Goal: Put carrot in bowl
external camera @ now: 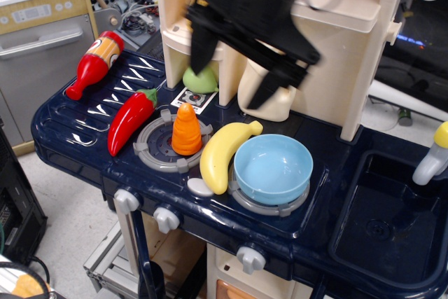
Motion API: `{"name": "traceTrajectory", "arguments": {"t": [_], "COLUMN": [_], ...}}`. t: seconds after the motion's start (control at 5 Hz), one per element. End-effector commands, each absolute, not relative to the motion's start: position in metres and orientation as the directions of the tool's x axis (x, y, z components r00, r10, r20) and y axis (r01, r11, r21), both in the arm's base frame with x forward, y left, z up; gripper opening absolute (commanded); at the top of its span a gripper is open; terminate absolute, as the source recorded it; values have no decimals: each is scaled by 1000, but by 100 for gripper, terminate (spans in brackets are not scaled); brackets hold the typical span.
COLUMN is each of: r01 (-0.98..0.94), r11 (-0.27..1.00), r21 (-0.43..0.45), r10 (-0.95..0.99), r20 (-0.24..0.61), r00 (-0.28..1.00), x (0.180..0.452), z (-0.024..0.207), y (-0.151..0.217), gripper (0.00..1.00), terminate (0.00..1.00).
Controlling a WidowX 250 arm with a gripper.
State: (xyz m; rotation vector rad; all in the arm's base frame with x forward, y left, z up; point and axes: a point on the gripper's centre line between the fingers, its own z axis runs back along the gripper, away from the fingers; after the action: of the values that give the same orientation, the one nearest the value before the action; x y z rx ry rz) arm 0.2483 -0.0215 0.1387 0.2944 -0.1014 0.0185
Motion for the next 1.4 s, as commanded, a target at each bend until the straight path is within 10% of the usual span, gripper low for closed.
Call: {"name": "traceTrajectory", "arguments": {"t": [0.0, 1.2], "r01": [-9, 44], "r11": [970, 998], "r21": [243, 48], "r10": [-45, -56], "r20": [213, 303], "r00": [976, 951], "x": [254, 279], "z": [128, 65], "y": [16, 38], "gripper": [100, 100], "terminate": [0, 0]}}
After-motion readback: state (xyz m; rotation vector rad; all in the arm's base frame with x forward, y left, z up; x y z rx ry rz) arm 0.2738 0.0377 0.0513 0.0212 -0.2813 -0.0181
